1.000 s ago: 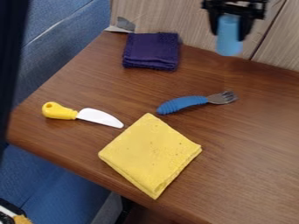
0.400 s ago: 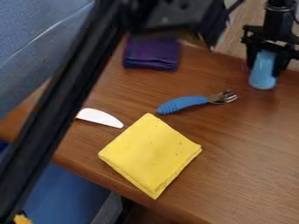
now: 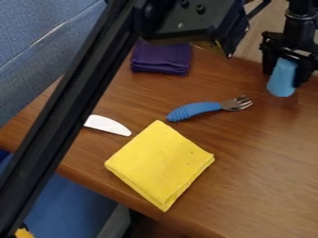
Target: Move the blue cup to the top right corner of the table
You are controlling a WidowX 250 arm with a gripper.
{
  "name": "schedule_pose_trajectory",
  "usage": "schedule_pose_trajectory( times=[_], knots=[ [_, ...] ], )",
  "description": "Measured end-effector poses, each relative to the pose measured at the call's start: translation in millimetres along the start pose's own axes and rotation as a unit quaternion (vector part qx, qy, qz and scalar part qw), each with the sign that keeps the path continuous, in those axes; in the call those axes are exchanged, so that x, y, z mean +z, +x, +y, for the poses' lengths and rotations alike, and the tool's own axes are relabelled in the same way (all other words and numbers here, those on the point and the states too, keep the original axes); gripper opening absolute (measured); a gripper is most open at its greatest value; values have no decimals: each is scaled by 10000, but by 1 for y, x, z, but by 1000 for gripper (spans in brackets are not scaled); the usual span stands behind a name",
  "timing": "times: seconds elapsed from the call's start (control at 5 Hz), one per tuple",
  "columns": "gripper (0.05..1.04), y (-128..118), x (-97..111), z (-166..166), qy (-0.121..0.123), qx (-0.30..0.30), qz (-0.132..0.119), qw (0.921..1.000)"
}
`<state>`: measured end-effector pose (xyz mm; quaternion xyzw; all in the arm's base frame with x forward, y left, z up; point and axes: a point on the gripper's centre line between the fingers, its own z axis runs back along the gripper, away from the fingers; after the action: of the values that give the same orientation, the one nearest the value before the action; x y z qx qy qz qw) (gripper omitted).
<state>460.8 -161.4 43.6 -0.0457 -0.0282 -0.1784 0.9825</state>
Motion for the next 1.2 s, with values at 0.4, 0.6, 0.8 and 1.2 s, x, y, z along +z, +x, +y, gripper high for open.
schedule_pose_trajectory(
  times=[0.4, 0.6, 0.8, 1.2],
  knots=[
    [1003, -4, 4, 0, 16, 81, 1, 10000],
    [1001, -5, 6, -1, -22, 63, -1, 10000],
    [1001, -4, 41, 1, -58, 69, -347, 9994],
    [1001, -28, 94, 12, -90, 109, -976, 9951]
  ],
)
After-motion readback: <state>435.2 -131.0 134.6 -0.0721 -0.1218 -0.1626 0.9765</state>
